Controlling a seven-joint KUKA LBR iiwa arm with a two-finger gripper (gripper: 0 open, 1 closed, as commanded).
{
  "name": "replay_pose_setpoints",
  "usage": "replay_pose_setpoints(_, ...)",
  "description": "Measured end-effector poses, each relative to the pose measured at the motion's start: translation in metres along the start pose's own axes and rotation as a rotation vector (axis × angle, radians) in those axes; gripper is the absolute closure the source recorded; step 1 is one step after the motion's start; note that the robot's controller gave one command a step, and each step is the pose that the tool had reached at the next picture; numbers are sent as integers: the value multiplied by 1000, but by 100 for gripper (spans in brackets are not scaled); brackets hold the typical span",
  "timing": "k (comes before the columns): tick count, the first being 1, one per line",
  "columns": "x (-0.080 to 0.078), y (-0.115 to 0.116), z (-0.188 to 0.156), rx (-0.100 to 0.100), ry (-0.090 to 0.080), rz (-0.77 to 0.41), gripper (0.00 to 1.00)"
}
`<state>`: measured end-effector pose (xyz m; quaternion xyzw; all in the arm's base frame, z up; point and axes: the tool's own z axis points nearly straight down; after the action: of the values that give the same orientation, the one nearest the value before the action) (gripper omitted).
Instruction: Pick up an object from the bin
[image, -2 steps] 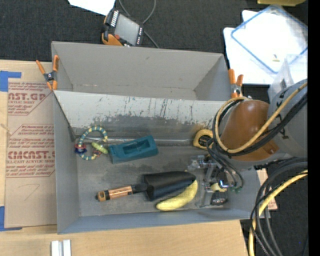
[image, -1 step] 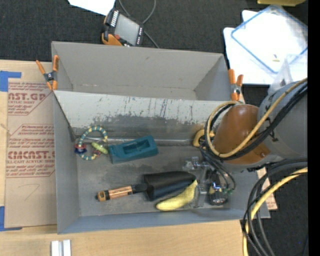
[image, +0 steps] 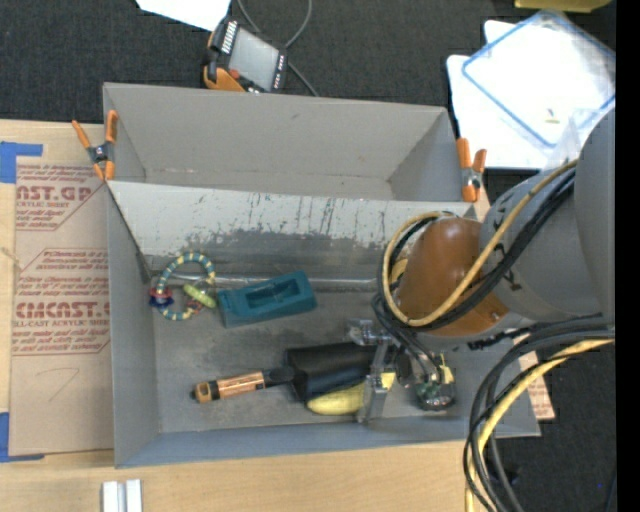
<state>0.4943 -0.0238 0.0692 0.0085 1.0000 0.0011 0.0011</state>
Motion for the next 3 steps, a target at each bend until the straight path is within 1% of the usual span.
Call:
replay_pose_setpoints(1,0,-1,0,1,0,-2,0)
replay_pose_setpoints(2,-33,12,-5,1,1,-36,100)
replay_pose_setpoints(3,-33,12,-5,1,1,-37,100)
